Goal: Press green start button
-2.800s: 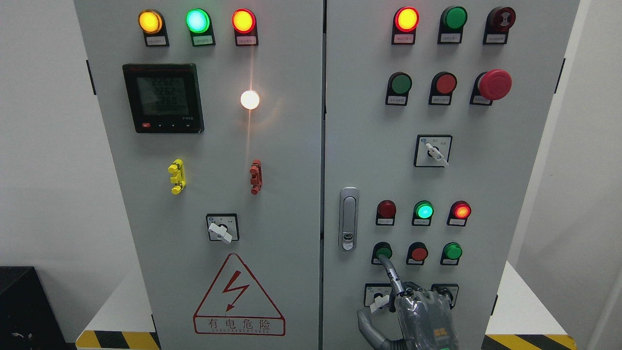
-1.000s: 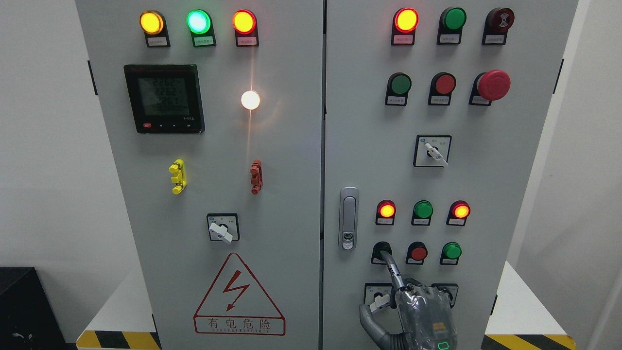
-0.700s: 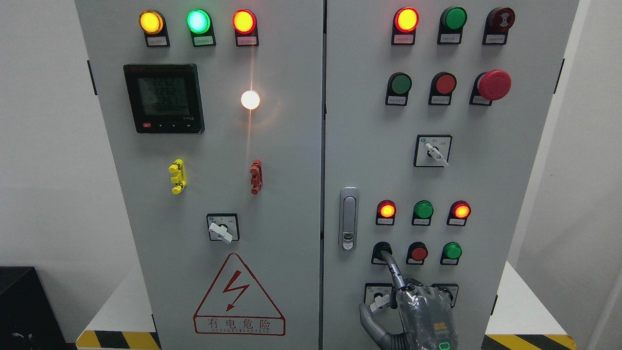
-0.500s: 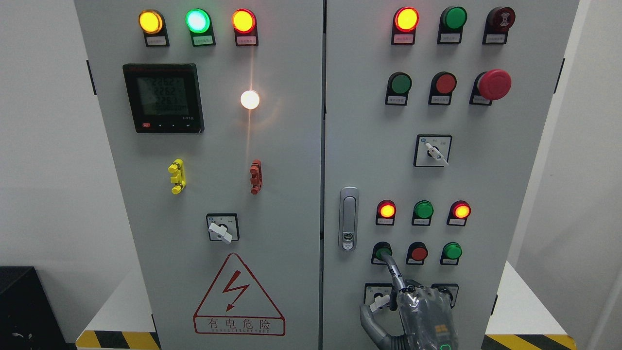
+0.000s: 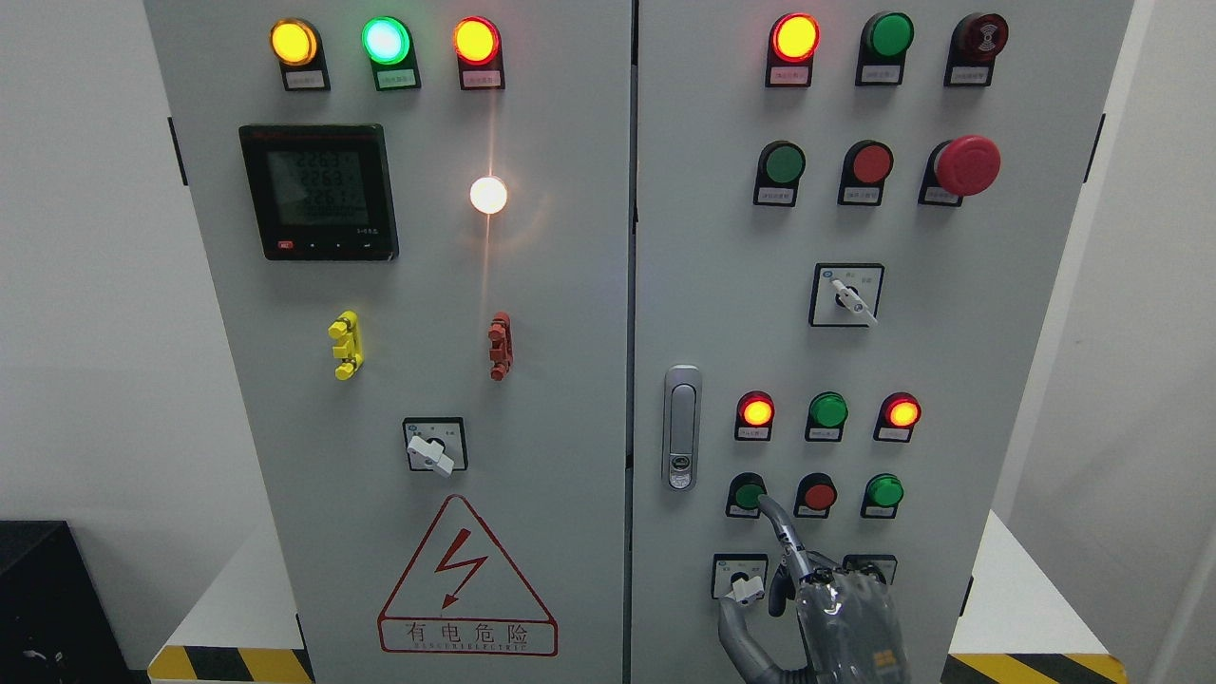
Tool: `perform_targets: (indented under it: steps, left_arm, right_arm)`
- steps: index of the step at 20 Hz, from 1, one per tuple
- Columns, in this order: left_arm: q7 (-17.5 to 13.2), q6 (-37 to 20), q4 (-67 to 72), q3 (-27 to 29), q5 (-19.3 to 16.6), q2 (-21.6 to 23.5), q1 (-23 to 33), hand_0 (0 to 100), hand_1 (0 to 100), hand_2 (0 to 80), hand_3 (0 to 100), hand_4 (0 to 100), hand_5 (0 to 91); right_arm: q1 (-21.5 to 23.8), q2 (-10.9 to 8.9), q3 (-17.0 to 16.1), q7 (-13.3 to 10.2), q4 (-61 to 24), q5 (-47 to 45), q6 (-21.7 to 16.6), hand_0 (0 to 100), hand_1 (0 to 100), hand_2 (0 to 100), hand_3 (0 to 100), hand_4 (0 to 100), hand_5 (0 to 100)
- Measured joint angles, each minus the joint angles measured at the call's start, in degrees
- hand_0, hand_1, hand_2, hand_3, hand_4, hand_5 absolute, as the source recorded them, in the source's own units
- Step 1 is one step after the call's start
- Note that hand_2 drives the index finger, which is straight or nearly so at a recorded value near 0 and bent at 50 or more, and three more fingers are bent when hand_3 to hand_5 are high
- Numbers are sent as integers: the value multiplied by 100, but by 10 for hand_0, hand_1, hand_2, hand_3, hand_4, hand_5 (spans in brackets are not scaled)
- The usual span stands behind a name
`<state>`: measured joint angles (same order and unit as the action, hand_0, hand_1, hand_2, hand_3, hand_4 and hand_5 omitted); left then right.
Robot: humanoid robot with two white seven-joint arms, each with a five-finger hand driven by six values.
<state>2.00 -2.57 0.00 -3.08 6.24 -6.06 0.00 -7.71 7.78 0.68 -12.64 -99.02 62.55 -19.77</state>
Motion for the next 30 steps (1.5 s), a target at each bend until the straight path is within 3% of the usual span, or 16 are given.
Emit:
perform_targets:
  steps: [9,11,15,17,19,20,24,28,30]
  left_arm:
    - [0,0,0,0,0,0,0,120,556,0,0,0,0]
    - [0,0,0,0,0,0,0,120,556,0,0,0,0]
    - [0,0,0,0,0,0,0,120,556,0,0,0,0]
    - [0,0,0,0,0,0,0,120,556,0,0,0,0]
    - [0,0,0,0,0,0,0,120,556,0,0,0,0]
    - [0,0,0,0,0,0,0,120,556,0,0,0,0]
    - [0,0,0,0,0,0,0,120,556,0,0,0,0]
    - [0,0,0,0,0,0,0,120,556,0,0,0,0]
    - [0,0,0,0,0,0,0,120,556,0,0,0,0]
  right_arm:
    - [541,-8,-38,149,-413,-1256,-80,551,353,12,660,657,694]
    - [611,-9,-44,261,-499,-1654,-88,522,324,0,541,559,588]
    - [819,-10,-51,403,-648,-2358,-97,430,263,0,417,450,473]
    - [897,-10,-54,430,-703,-2619,-110,309,225,0,354,396,424]
    - [971,-11,-55,521,-766,-2940,-125,52,231,0,288,318,336]
    - [1009,-11,-48,614,-801,-3151,-117,8,234,0,274,296,308]
    - [1156,-12,17,1074,-938,-3869,16,0,134,0,142,138,107]
    - [1244,-13,66,1368,-1047,-4376,86,0,65,0,75,53,4]
    - [1268,-13,86,1463,-1110,-4589,180,0,42,0,58,28,0]
